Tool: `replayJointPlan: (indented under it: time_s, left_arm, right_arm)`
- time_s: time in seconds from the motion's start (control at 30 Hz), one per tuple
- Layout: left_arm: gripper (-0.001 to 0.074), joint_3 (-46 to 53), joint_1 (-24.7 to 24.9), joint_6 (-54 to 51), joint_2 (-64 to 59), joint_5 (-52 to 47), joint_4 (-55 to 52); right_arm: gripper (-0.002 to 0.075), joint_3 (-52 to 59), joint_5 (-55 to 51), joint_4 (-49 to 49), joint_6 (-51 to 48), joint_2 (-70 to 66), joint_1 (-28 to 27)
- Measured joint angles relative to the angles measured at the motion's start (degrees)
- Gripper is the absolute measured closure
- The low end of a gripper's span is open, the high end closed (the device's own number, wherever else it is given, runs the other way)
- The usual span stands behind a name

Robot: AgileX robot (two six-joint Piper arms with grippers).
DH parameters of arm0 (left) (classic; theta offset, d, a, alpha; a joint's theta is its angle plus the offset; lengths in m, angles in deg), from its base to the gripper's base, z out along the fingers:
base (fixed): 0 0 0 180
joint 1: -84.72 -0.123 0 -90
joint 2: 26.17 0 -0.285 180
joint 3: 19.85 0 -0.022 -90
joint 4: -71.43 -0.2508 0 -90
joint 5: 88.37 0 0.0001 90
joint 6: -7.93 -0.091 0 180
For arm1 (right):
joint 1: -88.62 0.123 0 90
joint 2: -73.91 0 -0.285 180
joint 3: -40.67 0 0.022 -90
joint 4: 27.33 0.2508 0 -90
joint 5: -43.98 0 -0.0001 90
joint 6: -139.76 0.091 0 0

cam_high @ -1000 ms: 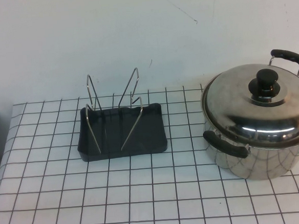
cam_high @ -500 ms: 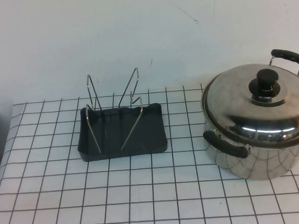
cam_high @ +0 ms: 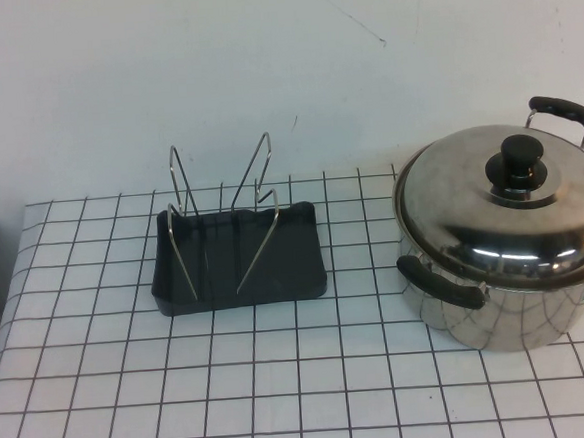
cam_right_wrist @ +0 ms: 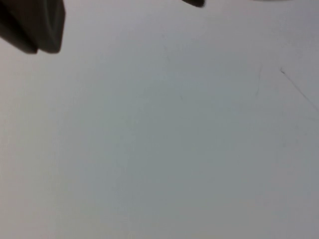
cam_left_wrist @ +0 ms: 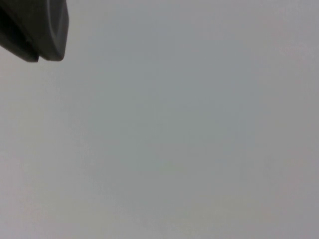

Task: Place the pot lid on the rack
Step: Open the pot

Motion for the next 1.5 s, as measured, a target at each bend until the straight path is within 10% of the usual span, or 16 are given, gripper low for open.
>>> replayJointPlan:
  time_s: [0.3, 0.73, 1.17, 1.37, 1.5]
  left_arm:
    - [0.0738, 0.0, 0.6, 5.9, -8.6, 5.3, -4.5]
    - [0.0738, 4.5, 0.6, 9.6, -9.6, 14.1, -6.7]
    - [0.0738, 4.5, 0.6, 7.8, -9.6, 14.4, -6.7]
    - [0.0738, 4.5, 0.6, 7.8, -9.6, 14.4, -6.8]
    - [0.0738, 4.5, 0.6, 7.7, -9.6, 14.4, -6.8]
  right_arm:
    - [0.0729, -3.1, 37.7, -25.3, 16.5, -26.8, 0.0]
    - [0.0712, -11.8, 49.1, -27.8, 17.7, -52.4, 1.7]
    - [0.0081, -20.0, 50.9, -28.0, 17.9, -68.7, 2.7]
    - [0.0079, -20.1, 50.9, -28.0, 17.9, -73.5, 2.7]
    - [0.0213, -20.1, 51.0, -28.0, 17.9, -74.7, 2.7]
